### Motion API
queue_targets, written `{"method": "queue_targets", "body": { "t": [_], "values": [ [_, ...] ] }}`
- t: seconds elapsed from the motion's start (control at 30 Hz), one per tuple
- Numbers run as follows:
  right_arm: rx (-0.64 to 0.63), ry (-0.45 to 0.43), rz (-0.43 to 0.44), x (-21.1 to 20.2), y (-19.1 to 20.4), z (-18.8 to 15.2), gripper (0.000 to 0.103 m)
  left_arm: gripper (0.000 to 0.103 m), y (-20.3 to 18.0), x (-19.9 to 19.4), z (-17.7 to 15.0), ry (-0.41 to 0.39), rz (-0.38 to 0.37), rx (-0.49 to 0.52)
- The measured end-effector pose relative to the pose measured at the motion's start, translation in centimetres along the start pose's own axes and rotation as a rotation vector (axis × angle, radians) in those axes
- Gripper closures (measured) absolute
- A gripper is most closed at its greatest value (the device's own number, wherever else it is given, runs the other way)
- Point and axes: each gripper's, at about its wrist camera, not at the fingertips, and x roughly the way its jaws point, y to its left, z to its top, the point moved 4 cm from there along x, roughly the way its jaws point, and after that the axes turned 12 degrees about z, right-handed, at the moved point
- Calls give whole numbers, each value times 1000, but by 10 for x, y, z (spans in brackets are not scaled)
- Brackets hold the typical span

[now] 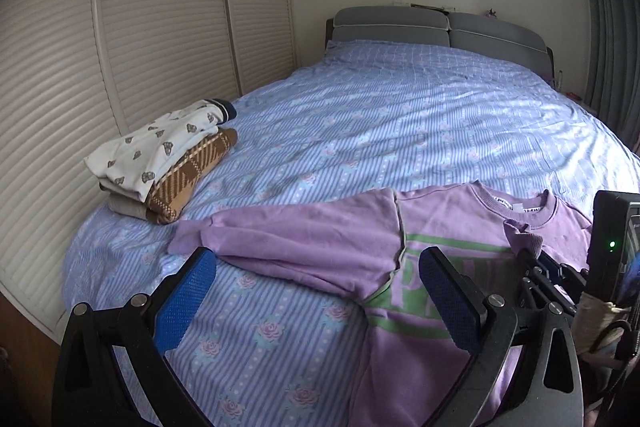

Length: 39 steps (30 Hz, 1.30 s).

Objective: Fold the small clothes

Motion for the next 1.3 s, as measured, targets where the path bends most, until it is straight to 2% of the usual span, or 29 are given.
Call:
{"method": "queue_targets", "body": {
  "t": [0.07, 0.13, 0.3, 0.43, 0.53, 0.67, 0.87, 1.07, 1.13, 1.23, 1.3],
  "values": [
    [-13, 29, -10, 11, 8, -6, 89, 0, 1, 4, -3, 8, -1, -1],
    [-12, 57, 0, 18, 12, -9, 84, 0, 1, 7, -5, 14, -5, 1],
    [-1, 67, 69, 9, 16, -12, 64, 0, 1, 11, -7, 28, -29, -7],
    [47, 14, 97, -25, 4, -12, 63, 0, -10, 13, -5, 48, -127, -20],
    [92, -46, 60, -55, -18, -11, 59, 2, -29, 13, -3, 67, -223, -14],
    [164, -96, -26, -87, -51, -13, 59, 10, -68, 15, 2, 95, -365, 34],
    [296, -131, -87, -113, -96, -24, 59, 33, -131, 31, 1, 177, -538, 135],
    [367, -126, -92, -111, -119, -34, 59, 37, -165, 51, -6, 219, -546, 223],
    [377, -120, -85, -107, -122, -34, 59, 47, -169, 60, -9, 246, -539, 223],
    [380, -115, -76, -104, -122, -38, 59, 50, -172, 68, -16, 279, -547, 212],
    [377, -112, -73, -105, -122, -42, 59, 65, -175, 71, -20, 307, -567, 205]
  ]
}}
